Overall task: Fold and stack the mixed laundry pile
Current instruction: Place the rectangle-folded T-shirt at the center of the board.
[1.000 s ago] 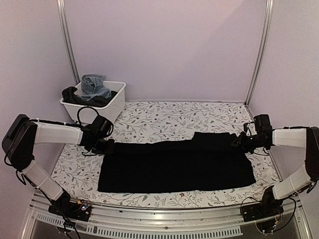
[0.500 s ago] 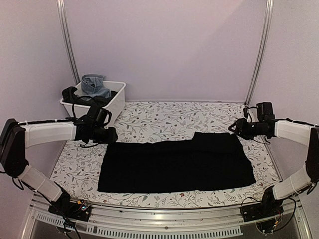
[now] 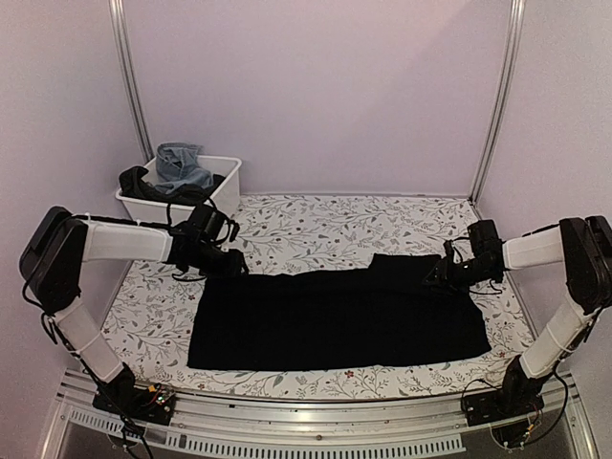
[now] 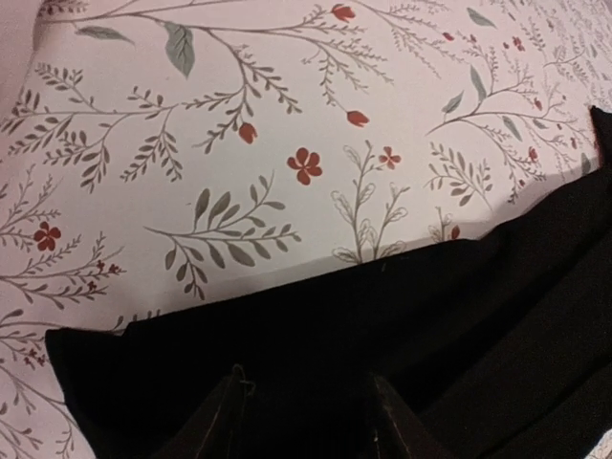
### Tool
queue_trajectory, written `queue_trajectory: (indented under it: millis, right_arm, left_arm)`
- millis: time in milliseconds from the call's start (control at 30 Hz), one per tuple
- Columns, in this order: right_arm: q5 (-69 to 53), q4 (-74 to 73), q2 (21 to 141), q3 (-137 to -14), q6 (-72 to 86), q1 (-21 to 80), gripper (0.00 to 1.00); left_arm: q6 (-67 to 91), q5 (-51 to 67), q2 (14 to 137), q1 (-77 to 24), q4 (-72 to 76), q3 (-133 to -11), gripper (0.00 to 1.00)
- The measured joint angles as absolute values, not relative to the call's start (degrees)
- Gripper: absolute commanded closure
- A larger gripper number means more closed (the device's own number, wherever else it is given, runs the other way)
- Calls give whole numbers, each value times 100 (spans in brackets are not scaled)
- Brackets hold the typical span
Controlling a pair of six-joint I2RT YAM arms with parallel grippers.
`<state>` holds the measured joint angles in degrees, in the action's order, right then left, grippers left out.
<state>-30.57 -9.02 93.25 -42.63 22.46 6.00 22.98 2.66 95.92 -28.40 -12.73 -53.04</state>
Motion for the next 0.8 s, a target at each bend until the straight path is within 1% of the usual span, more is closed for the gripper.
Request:
queue_trajectory:
  millis: [67,167,267,367,567,667,800]
  right_arm:
    - [-3037,-985,9308,-4222,2231,589,59]
    - [-2978,-1041,9135,-4285,2204,493,56]
    - [-2867,-1109,9004,-4661,2178,224,55]
    - [-2729,-1109,9054,-5192,2121,58,55]
    - [-2438,-1048,9657,-5957,1940,34,56]
    - [-2246,-1114,10022,-6134,1833,34,57]
    - [-2088,-1201,10370,-6313,1719,34,58]
  left_arm:
    - [2211,419,9662,-2917,-1238,-5537,54]
    - [2110,620,10062,-3122,-1092,-6237,53]
    - [2062,808,10814,-3356,-849,-7308,50]
    - [2016,947,11646,-3597,-679,-8361,50]
    - [1992,1074,13456,-4053,-738,-10632,49]
    - [1994,1149,14184,-4202,-919,-11513,48]
    - [2014,1245,14997,-4329,-1166,-12540,44]
